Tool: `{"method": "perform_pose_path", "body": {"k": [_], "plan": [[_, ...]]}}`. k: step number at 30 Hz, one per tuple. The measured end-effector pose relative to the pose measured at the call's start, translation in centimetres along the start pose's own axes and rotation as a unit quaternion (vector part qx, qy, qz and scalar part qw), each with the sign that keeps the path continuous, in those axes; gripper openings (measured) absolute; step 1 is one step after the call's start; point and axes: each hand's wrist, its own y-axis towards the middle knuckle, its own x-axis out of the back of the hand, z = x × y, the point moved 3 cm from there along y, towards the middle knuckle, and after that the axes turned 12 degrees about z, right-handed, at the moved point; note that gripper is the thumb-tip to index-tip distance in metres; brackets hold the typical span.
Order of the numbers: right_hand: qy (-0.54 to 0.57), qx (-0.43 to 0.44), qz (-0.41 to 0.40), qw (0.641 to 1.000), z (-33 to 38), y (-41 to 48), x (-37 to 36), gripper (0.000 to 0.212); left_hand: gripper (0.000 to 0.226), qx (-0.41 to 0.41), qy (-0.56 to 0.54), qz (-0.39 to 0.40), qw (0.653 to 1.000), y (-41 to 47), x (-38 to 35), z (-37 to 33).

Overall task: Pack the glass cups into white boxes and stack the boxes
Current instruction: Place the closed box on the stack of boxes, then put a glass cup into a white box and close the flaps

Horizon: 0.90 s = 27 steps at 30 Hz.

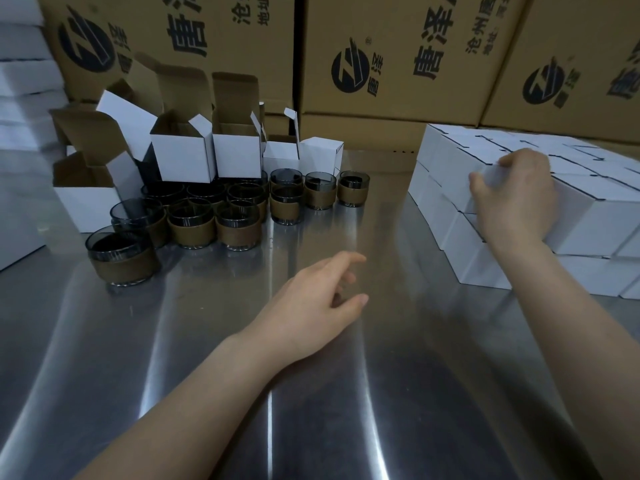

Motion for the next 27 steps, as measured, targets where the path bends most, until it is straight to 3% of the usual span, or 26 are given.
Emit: {"method": "perform_pose_path", "body": {"k": [20, 24, 27], "plan": [[-0.022, 0.008, 0.01, 1.0, 0.6, 0.0, -0.2, 0.038, 0.039, 0.005, 0.001, 0.012, 1.0, -0.1, 0.1, 0.0], [-0.008, 0.079, 0.017, 0.997, 2.6, -2.4, -1.1, 0.037, 0.037, 0.004, 0.006, 0.007, 1.0, -0.1, 0.1, -0.1], [0.024, 0.143, 0.076, 0.986, 4.8, -4.7, -2.6, 0.03, 0.032, -0.004, 0.007, -0.006, 1.0, -0.1, 0.2, -0.2]]}}
